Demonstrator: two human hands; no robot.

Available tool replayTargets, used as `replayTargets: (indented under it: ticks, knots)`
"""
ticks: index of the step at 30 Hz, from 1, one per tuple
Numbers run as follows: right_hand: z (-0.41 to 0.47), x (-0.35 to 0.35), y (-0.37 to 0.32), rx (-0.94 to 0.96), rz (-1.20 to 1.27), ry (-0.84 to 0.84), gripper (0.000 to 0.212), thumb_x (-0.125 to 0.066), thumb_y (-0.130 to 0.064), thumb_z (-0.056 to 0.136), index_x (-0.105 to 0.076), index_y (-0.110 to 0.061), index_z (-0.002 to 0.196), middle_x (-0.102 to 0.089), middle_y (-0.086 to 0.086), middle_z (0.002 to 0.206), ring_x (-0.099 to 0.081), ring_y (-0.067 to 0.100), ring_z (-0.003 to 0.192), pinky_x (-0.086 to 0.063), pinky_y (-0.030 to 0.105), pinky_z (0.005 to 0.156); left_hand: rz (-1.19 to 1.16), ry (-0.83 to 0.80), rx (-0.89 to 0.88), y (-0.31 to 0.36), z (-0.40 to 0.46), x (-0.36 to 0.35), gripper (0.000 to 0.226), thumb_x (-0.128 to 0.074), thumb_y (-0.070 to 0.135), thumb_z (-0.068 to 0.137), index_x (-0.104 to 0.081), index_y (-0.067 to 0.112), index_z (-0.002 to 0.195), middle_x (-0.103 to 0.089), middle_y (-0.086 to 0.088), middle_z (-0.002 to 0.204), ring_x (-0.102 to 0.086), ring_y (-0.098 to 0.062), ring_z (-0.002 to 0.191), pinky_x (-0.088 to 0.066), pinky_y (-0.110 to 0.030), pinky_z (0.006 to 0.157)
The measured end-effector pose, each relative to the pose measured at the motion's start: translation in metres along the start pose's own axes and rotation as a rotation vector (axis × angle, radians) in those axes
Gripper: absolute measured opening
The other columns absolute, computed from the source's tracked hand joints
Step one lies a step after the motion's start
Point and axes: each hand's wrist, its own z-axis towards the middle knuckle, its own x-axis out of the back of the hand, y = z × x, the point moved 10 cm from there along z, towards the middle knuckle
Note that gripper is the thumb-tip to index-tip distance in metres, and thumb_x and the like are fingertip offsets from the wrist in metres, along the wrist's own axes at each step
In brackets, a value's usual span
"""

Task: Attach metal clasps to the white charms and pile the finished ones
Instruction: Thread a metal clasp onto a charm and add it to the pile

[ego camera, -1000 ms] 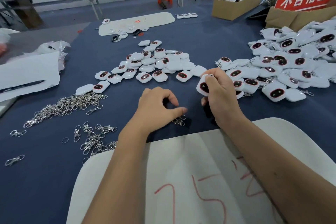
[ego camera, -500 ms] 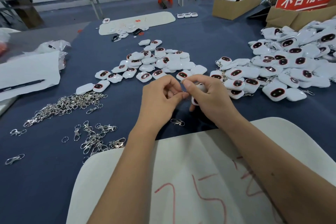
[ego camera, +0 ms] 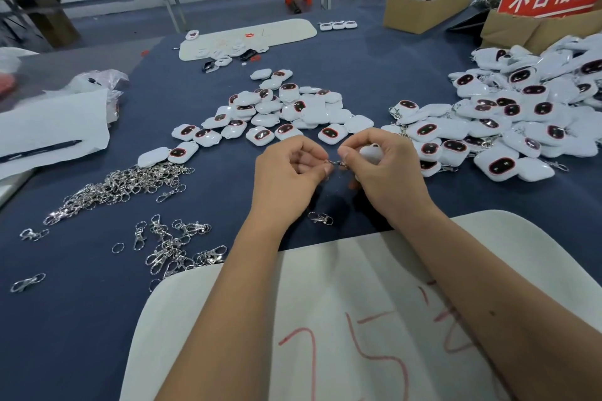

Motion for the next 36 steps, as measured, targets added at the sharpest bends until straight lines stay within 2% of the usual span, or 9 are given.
replayTargets:
  ticks: [3, 6, 11, 14, 18, 23, 28, 31, 36]
  knots:
    - [0.0, 0.0, 0.0, -0.01, 0.039, -0.005, 0.009, -0.073, -0.018, 0.095, -0.074, -0.024, 0.088, -0.07, -0.017, 0.076, -0.063, 0.016, 0.045, -0.048, 0.02, 0.053, -0.121, 0.029, 0.067, -0.006, 0.0, 0.003, 0.021, -0.083, 0.008, 0.081, -0.067, 0.017, 0.091, -0.078, 0.001, 0.077, -0.076, -0.017, 0.073, -0.061, -0.036, 0.077]
    - [0.0, -0.008, -0.003, -0.015, 0.097, -0.088, 0.009, -0.07, -0.019, 0.098, -0.077, -0.021, 0.092, -0.065, -0.022, 0.065, -0.057, 0.013, 0.043, -0.046, 0.018, 0.049, -0.216, 0.064, 0.079, -0.01, 0.002, 0.011, 0.024, -0.084, 0.009, 0.08, -0.063, 0.014, 0.09, -0.077, -0.005, 0.075, -0.076, -0.019, 0.071, -0.06, -0.036, 0.075]
    - [-0.005, -0.022, -0.011, 0.011, 0.105, -0.226, 0.018, -0.069, -0.014, 0.099, -0.077, -0.026, 0.087, -0.067, -0.003, 0.066, -0.056, 0.017, 0.044, -0.046, 0.022, 0.049, -0.345, 0.028, 0.105, -0.014, 0.002, 0.007, 0.024, -0.085, 0.01, 0.08, -0.063, 0.012, 0.088, -0.076, -0.012, 0.075, -0.071, -0.017, 0.066, -0.053, -0.023, 0.063]
    - [-0.004, -0.02, -0.009, -0.01, 0.11, -0.232, 0.017, -0.071, -0.015, 0.098, -0.075, -0.022, 0.083, -0.062, -0.004, 0.057, -0.057, 0.016, 0.044, -0.045, 0.024, 0.049, -0.396, 0.021, 0.124, -0.015, 0.002, 0.005, 0.021, -0.084, 0.008, 0.082, -0.063, 0.012, 0.085, -0.076, -0.013, 0.074, -0.069, -0.016, 0.063, -0.051, -0.02, 0.059]
    - [-0.005, -0.02, -0.008, -0.01, 0.107, -0.231, 0.013, -0.068, -0.015, 0.099, -0.074, -0.016, 0.087, -0.062, -0.009, 0.054, -0.058, 0.014, 0.044, -0.044, 0.018, 0.05, -0.394, 0.012, 0.115, -0.013, 0.001, 0.003, 0.018, -0.081, 0.003, 0.084, -0.064, 0.01, 0.084, -0.075, -0.008, 0.071, -0.07, -0.014, 0.062, -0.051, -0.019, 0.06]
    - [-0.009, -0.027, -0.013, 0.007, 0.177, -0.314, 0.012, -0.076, -0.009, 0.093, -0.073, -0.016, 0.102, -0.077, -0.001, 0.081, -0.059, 0.021, 0.049, -0.054, 0.029, 0.054, -0.332, 0.048, 0.116, -0.014, 0.001, 0.006, 0.015, -0.082, 0.011, 0.084, -0.067, 0.011, 0.081, -0.07, -0.008, 0.065, -0.064, -0.019, 0.064, -0.049, -0.033, 0.065]
    - [-0.006, -0.02, -0.009, 0.027, 0.07, -0.215, 0.012, -0.075, -0.007, 0.092, -0.076, -0.019, 0.091, -0.074, -0.003, 0.077, -0.056, 0.005, 0.051, -0.048, 0.02, 0.057, -0.235, 0.049, 0.097, -0.012, 0.001, 0.006, 0.017, -0.082, 0.013, 0.084, -0.066, 0.011, 0.079, -0.069, -0.005, 0.061, -0.063, -0.013, 0.058, -0.05, -0.023, 0.061]
    - [-0.004, -0.01, -0.008, 0.021, 0.056, -0.121, 0.013, -0.073, -0.005, 0.092, -0.076, -0.018, 0.09, -0.069, -0.01, 0.073, -0.057, 0.006, 0.05, -0.047, 0.018, 0.055, -0.196, 0.068, 0.089, -0.012, 0.002, 0.008, 0.02, -0.084, 0.018, 0.083, -0.066, 0.013, 0.076, -0.07, -0.005, 0.06, -0.064, -0.013, 0.057, -0.051, -0.027, 0.062]
    - [-0.008, -0.02, -0.013, 0.015, 0.081, -0.222, 0.007, -0.072, -0.015, 0.097, -0.079, -0.018, 0.096, -0.068, -0.014, 0.066, -0.057, 0.011, 0.047, -0.047, 0.017, 0.05, -0.165, 0.07, 0.101, -0.014, 0.001, 0.007, 0.017, -0.082, 0.016, 0.084, -0.067, 0.013, 0.076, -0.069, -0.008, 0.06, -0.067, -0.014, 0.058, -0.055, -0.031, 0.065]
